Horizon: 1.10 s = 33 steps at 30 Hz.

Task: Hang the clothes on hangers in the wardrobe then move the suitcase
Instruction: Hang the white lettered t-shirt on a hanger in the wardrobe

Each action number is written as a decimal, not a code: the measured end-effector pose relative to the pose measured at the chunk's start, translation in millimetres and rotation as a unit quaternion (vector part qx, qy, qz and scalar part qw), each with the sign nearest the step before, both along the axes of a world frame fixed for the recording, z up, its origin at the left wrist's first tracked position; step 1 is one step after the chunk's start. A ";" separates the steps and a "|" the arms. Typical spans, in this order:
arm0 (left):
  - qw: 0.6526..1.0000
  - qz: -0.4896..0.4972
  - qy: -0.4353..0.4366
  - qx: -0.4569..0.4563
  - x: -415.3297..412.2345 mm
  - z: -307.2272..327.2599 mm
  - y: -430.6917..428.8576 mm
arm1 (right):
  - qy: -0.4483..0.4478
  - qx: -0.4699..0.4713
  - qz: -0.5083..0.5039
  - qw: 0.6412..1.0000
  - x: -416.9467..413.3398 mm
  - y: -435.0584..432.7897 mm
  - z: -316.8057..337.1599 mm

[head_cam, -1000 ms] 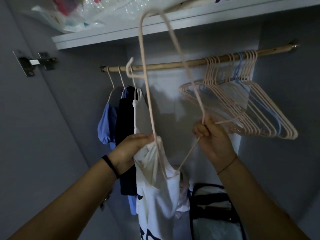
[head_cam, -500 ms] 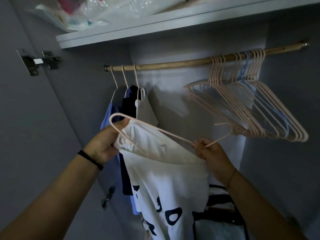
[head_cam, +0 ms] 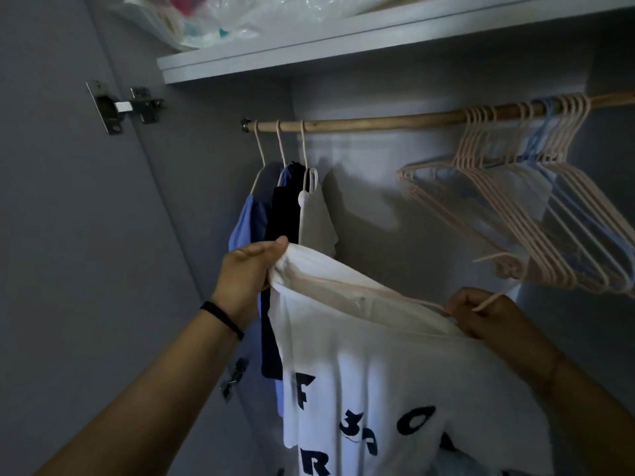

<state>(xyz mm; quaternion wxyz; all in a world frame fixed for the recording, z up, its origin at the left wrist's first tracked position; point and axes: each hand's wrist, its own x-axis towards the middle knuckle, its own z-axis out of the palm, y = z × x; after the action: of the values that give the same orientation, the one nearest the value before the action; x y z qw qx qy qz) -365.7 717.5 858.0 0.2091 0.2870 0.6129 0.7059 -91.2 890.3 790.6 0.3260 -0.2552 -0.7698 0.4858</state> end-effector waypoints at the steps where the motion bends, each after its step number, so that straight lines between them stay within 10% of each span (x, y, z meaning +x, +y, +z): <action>1: 0.998 0.020 0.064 -0.010 4.0 0.2 -0.3 | -0.009 0.009 0.008 1.000 -0.2 -1.8 2.6; 6: 0.900 0.041 0.416 -0.121 21.8 -9.1 2.2 | -0.042 0.063 0.035 0.997 -14.5 -12.2 28.0; 10: 0.844 0.035 0.515 -0.145 41.8 -18.8 8.5 | -0.102 0.125 0.052 0.985 -38.6 -24.5 42.7; 17: 0.903 -0.067 0.380 -0.187 55.2 -26.0 1.4 | -0.112 0.150 0.044 0.981 -53.2 -31.7 47.2; 22: 0.860 -0.114 0.454 -0.202 17.3 -29.5 -15.2 | -0.033 0.148 0.004 0.988 -32.1 -16.7 56.8; 33: 0.909 -0.168 0.362 -0.120 -8.4 -16.8 -35.0 | -0.030 0.119 0.016 0.992 -7.5 -1.1 64.5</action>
<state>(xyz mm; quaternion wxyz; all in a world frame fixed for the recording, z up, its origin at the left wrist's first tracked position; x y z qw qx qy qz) -374.1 682.5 841.1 0.1208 0.5946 0.6691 0.4291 -98.6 889.1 855.1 0.3231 -0.2166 -0.8354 0.3883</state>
